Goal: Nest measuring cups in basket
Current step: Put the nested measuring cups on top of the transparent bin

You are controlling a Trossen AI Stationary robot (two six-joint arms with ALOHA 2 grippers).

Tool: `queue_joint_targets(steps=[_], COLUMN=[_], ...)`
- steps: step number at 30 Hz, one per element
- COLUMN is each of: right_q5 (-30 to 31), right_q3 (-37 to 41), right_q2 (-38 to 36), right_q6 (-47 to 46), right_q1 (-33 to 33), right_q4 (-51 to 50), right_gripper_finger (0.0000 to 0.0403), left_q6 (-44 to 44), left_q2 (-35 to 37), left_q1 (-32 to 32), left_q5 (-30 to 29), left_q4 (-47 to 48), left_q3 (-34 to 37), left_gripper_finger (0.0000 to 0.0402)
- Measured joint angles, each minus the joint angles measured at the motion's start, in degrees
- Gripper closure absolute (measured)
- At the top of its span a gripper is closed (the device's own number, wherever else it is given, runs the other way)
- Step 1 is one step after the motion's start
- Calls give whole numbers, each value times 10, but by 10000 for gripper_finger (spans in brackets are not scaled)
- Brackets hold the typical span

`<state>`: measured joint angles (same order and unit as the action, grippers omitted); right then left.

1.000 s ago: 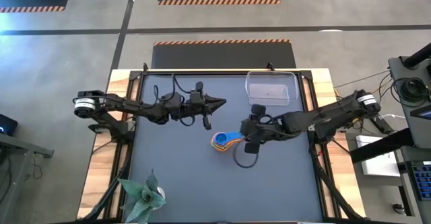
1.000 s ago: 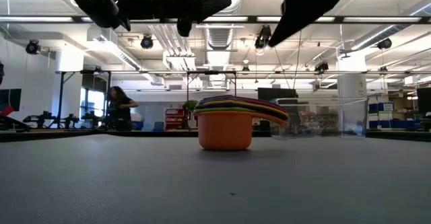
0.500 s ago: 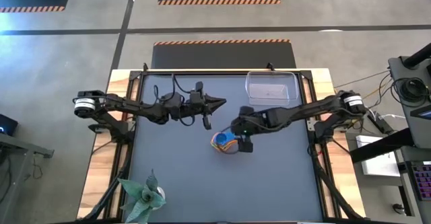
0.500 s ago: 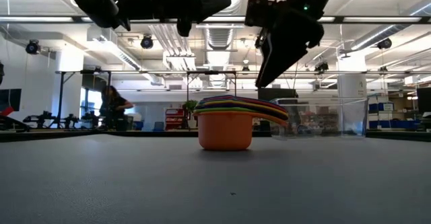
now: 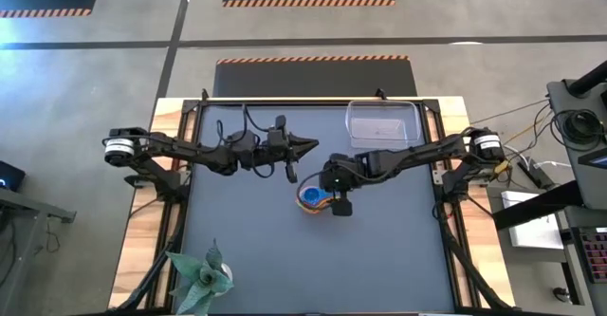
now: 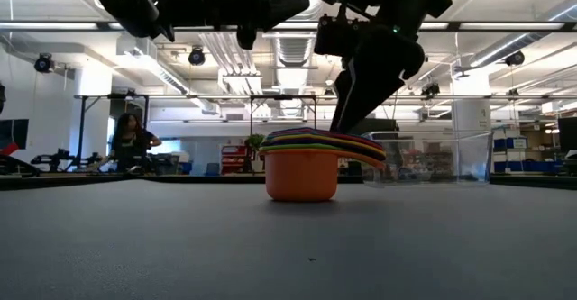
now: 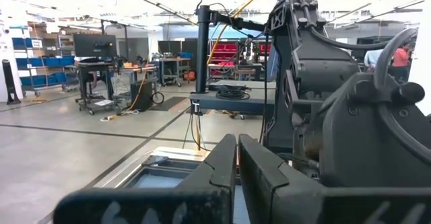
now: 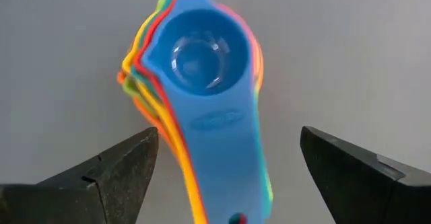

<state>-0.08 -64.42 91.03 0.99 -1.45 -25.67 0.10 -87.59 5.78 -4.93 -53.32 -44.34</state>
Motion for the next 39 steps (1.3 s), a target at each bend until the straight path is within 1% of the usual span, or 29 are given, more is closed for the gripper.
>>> queue_joint_targets(steps=[3, 16, 25, 32, 39], right_q5=[-1, -19, -14, -14, -13], right_q3=[0, 0, 0, 0, 0], right_q2=[9, 66, 59, 58, 58], right_q6=[10, 16, 16, -8, -10], right_q1=[0, 0, 0, 0, 0], right_q4=[15, 19, 22, 19, 7], right_gripper_finger=[53, 53, 67, 60, 58], left_q6=[0, -1, -1, -1, -1], left_q2=[0, 2, 2, 2, 2], left_q1=[0, 0, 0, 0, 0], left_q5=[0, 0, 0, 0, 0], left_q4=[0, 4, 5, 6, 6], left_q3=[0, 0, 0, 0, 0], left_gripper_finger=[402, 402, 402, 402, 402])
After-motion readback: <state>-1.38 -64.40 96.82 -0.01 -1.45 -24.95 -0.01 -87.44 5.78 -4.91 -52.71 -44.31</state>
